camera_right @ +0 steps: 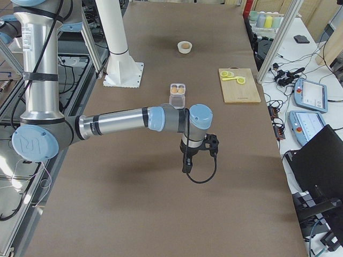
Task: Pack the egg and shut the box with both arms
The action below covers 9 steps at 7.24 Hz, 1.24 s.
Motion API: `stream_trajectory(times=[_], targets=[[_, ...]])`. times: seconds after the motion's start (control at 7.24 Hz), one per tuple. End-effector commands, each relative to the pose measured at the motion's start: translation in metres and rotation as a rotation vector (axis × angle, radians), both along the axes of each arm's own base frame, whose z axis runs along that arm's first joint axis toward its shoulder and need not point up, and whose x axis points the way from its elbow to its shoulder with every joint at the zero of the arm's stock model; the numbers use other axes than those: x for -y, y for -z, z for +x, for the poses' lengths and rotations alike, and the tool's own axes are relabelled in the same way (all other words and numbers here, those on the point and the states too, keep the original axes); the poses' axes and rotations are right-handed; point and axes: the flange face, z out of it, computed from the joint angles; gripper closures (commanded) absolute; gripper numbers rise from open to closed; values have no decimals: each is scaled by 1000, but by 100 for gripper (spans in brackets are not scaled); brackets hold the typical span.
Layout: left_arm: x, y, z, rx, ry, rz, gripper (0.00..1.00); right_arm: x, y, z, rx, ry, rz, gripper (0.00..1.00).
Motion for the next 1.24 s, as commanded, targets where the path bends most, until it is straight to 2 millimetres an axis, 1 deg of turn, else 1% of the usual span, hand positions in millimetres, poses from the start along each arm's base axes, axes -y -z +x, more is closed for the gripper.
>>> stream_trajectory(times=[0.0, 0.41, 0.69, 1.1], targets=[[1, -1, 1, 2, -1, -1, 2, 0, 1, -1, 1, 2, 2, 0], [0, -1, 1, 1, 3, -7, 2, 0, 0, 0, 3, 3, 18, 0], [3, 5, 1, 1, 5, 8, 2, -2, 0, 0, 2, 1, 16, 0], [3, 1, 1, -1, 5, -4, 2, -2, 1, 0, 4, -1, 18, 0]])
